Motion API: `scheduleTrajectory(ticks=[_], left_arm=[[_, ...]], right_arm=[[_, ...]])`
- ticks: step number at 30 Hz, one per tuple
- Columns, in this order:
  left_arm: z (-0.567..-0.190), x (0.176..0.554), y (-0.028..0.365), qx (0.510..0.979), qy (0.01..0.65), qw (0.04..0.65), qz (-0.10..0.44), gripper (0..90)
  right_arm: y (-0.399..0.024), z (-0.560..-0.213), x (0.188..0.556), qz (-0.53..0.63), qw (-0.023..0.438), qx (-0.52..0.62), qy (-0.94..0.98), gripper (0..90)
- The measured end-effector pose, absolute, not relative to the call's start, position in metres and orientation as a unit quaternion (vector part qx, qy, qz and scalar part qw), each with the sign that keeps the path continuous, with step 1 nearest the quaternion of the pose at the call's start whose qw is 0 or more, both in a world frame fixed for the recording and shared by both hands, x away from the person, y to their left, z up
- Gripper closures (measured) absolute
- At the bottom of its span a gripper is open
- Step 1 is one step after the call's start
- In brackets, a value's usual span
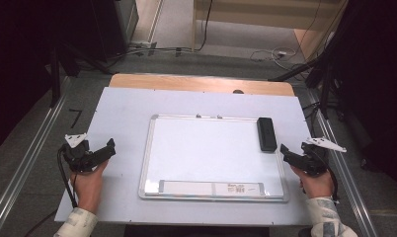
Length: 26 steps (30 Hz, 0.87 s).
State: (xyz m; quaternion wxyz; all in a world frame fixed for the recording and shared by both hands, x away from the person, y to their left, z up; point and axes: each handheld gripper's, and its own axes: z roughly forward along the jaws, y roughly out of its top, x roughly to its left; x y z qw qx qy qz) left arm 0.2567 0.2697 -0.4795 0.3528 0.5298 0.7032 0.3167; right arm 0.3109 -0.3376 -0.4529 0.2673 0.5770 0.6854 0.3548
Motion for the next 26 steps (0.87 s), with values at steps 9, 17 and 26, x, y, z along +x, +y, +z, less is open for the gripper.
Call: scheduleTrajectory(ticks=[9, 17, 26], left_arm=[[-0.479, 0.256, 0.27, 0.53, 0.703, 0.352, 0.317, 6.4], [-0.479, 0.256, 0.27, 0.531, 0.703, 0.351, 0.318, 6.4], [-0.479, 0.256, 0.27, 0.532, 0.702, 0.351, 0.318, 6.4]], right_arm=[[-0.345, -0.453, 0.307, 0.352, 0.271, 0.582, 0.681, 18.3], [-0.352, -0.454, 0.302, 0.349, 0.271, 0.587, 0.679, 18.3], [-0.363, -0.451, 0.295, 0.359, 0.284, 0.591, 0.664, 21.0]])
